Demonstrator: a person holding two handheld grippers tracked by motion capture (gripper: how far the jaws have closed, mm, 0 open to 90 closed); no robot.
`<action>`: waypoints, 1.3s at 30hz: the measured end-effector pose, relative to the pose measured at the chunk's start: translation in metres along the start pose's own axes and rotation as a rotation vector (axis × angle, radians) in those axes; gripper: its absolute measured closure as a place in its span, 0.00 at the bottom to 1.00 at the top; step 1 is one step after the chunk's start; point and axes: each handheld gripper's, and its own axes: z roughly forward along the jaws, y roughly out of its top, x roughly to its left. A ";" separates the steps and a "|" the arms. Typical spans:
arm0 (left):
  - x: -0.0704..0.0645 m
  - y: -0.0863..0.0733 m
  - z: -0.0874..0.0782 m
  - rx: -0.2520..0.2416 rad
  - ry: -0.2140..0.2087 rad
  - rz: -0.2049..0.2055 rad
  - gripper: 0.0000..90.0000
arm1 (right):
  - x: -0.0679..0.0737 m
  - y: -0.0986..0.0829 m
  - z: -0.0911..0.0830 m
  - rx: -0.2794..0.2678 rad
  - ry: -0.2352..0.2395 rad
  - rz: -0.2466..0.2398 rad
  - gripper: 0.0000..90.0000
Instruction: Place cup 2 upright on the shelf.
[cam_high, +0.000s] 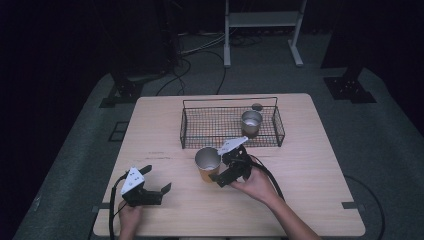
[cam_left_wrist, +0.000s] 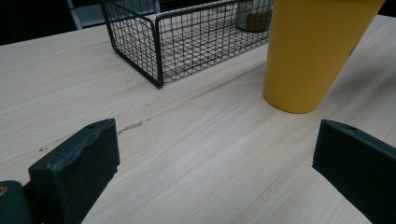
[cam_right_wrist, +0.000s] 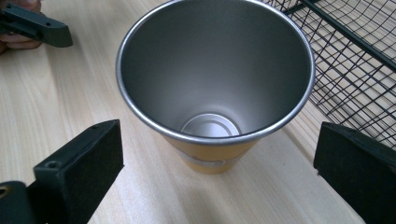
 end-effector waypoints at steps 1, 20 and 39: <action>0.000 0.000 0.000 0.000 0.000 0.000 0.00 | 0.000 0.000 0.001 0.002 -0.002 0.001 0.01; 0.000 0.000 0.000 -0.003 0.001 -0.002 0.00 | -0.001 0.011 0.016 0.011 -0.006 -0.002 0.01; 0.000 0.000 0.000 -0.005 0.001 -0.002 0.00 | -0.001 0.013 0.026 0.003 0.003 0.003 0.03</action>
